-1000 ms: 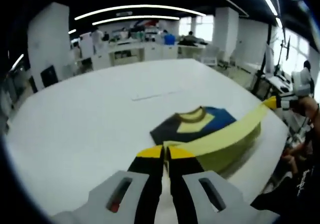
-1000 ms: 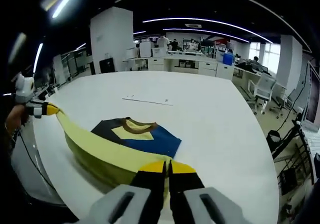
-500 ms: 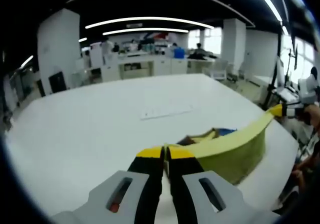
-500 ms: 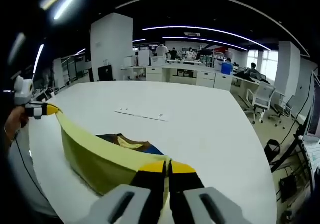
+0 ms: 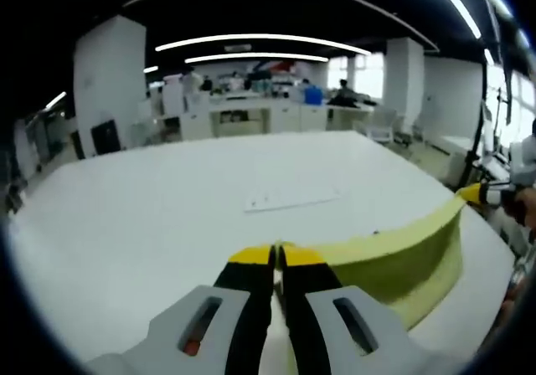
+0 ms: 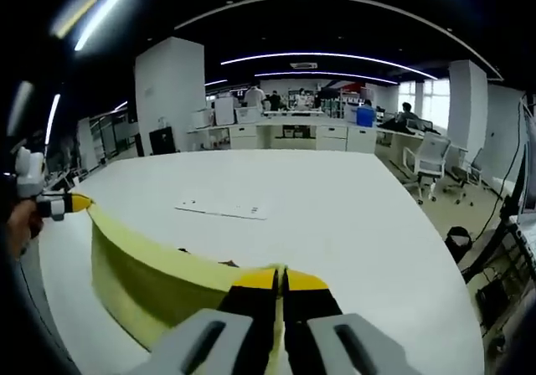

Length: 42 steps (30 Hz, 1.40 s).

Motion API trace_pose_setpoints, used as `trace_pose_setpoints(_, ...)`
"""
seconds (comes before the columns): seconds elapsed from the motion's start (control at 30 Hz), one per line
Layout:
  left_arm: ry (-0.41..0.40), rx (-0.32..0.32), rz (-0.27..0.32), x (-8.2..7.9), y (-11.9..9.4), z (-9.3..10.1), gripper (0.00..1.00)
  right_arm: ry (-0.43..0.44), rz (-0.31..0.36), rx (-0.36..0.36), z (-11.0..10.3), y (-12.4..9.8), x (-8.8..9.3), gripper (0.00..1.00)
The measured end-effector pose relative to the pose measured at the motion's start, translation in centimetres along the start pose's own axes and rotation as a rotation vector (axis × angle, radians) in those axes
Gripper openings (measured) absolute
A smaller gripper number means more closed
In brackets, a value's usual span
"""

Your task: Fold the garment on the visible template until the final outline fits inside the template.

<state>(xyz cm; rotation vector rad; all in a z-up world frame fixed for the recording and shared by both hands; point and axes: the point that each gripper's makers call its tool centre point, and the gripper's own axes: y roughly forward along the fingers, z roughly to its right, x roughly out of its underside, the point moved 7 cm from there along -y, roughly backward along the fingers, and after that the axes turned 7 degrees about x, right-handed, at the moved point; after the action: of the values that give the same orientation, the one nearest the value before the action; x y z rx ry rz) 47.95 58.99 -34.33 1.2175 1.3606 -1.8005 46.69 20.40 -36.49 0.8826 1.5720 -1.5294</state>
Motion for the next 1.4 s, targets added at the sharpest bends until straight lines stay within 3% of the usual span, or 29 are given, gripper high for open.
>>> trace_pose_setpoints(0.2,-0.076,-0.015,-0.03,1.4,2.2,-0.8,0.0,0.036,-0.038,0.001,0.0,3.2,1.6,0.0)
trace_pose_setpoints(0.43,-0.1,-0.044,-0.071,2.9,4.8,-1.5,0.0,0.073,-0.079,0.007,-0.1,6.3,2.9,0.0)
trace_pose_setpoints(0.7,-0.152,-0.084,-0.137,6.5,8.0,-2.3,0.0,0.093,-0.165,0.015,0.0,9.4,5.5,0.0)
trace_pose_setpoints(0.8,-0.146,-0.098,-0.159,7.7,8.7,-2.3,0.0,0.102,-0.183,0.02,0.0,10.0,6.2,0.0)
trace_pose_setpoints(1.03,-0.171,-0.12,-0.177,9.0,9.5,-2.8,0.0,0.111,-0.228,0.019,0.0,10.6,7.7,0.0)
trace_pose_setpoints(1.13,-0.154,-0.102,-0.138,9.2,9.8,-2.8,0.0,0.128,-0.238,0.011,0.1,10.7,8.1,0.0)
trace_pose_setpoints(1.3,-0.137,-0.058,-0.124,9.5,9.5,-2.8,0.01,0.134,-0.227,-0.023,0.3,10.4,8.0,0.0)
trace_pose_setpoints(1.4,-0.079,-0.032,-0.101,9.1,8.9,-3.2,0.1,0.086,-0.229,-0.045,0.3,10.0,8.0,0.1)
